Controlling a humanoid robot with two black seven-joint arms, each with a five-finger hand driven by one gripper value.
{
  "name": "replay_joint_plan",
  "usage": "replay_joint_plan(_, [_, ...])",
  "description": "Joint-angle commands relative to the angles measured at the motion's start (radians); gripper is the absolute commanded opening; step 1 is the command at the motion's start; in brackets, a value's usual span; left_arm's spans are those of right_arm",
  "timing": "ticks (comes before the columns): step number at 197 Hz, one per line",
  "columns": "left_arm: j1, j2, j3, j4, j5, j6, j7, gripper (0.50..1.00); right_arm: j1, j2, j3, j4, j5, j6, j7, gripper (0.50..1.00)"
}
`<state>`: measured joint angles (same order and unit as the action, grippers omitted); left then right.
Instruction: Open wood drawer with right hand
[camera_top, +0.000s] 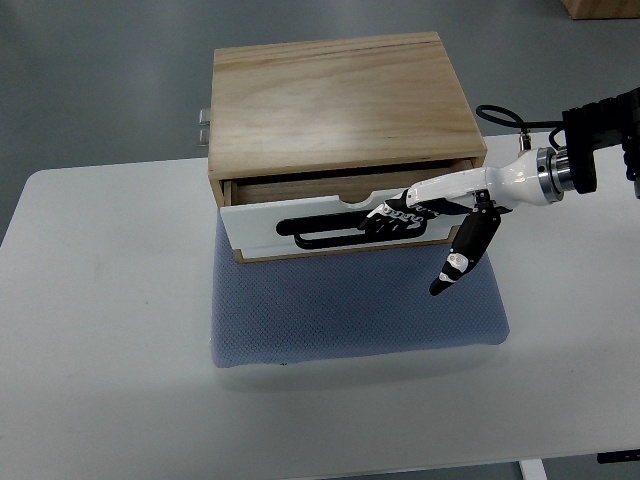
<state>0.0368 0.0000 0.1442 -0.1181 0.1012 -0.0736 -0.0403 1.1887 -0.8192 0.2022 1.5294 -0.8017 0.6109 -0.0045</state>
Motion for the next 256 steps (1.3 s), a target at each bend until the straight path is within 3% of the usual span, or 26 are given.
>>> replay_joint_plan(1, [0.0,0.0,0.0,0.0,0.0,0.0,0.0,1.0,0.0,-0.008,-0.001,0.006,0.004,0.0,-0.002,0.944])
replay_joint_plan(61, [0.0,0.0,0.0,0.0,0.0,0.0,0.0,1.0,0.0,-0.054,-0.007,0.08,0.019,0.0,-0.002,0.944])
replay_joint_plan(187, [0.0,0.0,0.0,0.0,0.0,0.0,0.0,1.0,0.002,-0.103,-0.003,0.083,0.025,0.0,0.0,0.944])
replay_joint_plan(256, [0.0,0.0,0.0,0.0,0.0,0.0,0.0,1.0,0.095,-0.175,0.006,0.074,0.134,0.0,-0.002,0.944])
